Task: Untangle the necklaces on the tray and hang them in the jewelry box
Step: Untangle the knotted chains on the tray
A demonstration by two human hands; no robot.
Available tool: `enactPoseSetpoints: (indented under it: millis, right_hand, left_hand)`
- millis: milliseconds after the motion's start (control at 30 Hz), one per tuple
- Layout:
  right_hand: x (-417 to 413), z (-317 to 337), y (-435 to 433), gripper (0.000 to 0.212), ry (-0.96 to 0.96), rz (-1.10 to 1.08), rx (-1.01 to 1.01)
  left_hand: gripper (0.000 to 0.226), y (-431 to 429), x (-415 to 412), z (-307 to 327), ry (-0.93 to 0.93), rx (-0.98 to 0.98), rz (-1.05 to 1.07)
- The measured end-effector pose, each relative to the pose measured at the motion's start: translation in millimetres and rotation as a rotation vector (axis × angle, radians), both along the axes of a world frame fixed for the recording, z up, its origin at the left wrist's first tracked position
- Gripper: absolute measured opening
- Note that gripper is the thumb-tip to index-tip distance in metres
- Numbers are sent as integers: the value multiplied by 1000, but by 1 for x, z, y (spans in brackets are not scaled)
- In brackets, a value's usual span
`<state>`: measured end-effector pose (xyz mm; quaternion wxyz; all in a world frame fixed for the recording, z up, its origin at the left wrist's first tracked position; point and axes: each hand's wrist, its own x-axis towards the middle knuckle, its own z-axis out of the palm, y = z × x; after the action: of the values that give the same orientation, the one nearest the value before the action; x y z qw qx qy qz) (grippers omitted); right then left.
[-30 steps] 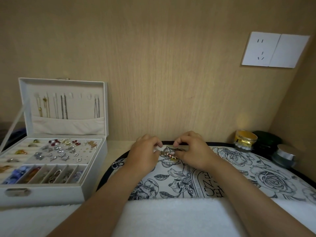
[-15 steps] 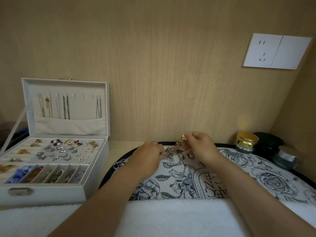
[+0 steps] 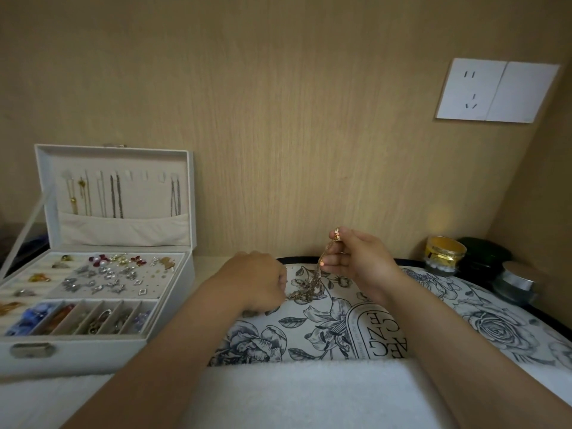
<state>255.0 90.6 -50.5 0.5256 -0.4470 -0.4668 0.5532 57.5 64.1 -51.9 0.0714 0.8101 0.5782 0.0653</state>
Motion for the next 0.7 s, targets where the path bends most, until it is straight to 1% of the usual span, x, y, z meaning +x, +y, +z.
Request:
enactPoseSetpoints:
  millis: [33,100,133,167,200,333,433,600,667,700]
  right_hand:
    - [-1,1,-1,26,-1,25,2]
    - [-4,2,-2,26,-16,60,9]
    - [-5,2,-3,26,-26,70,12]
    - [-5,2,-3,26,-34,77,17]
    - [-6,2,-3,27,-38,81,21]
    - [-6,3,-4,26,-84,41,44]
    - [-6,3,-4,27,-108,12,49]
    - [-6,2,-3,28,-78,46,33]
    - [-7,2,-3,28,-54,66,25]
    - [-7,2,-3,28,-48,74,28]
  left_hand:
    - [8,1,2,0,-124,44,12]
    - [7,1,9,-3,-462,87,32]
    - [8,0,14,-4,-616,64,40]
    - [10,-1,19,-6,-731,22,40]
    - [12,-2,24,-7,-805,-24,36]
    - [9,-3,27,-11,-993,-155,60]
    - [5,-4,22,-8,-1063,-188,89]
    - [5,-3,17,-1,-1206,-228,181]
    - [3,-1,18,0,-1221,-225,221]
    - [2,-1,19,0,-1183,-206,222]
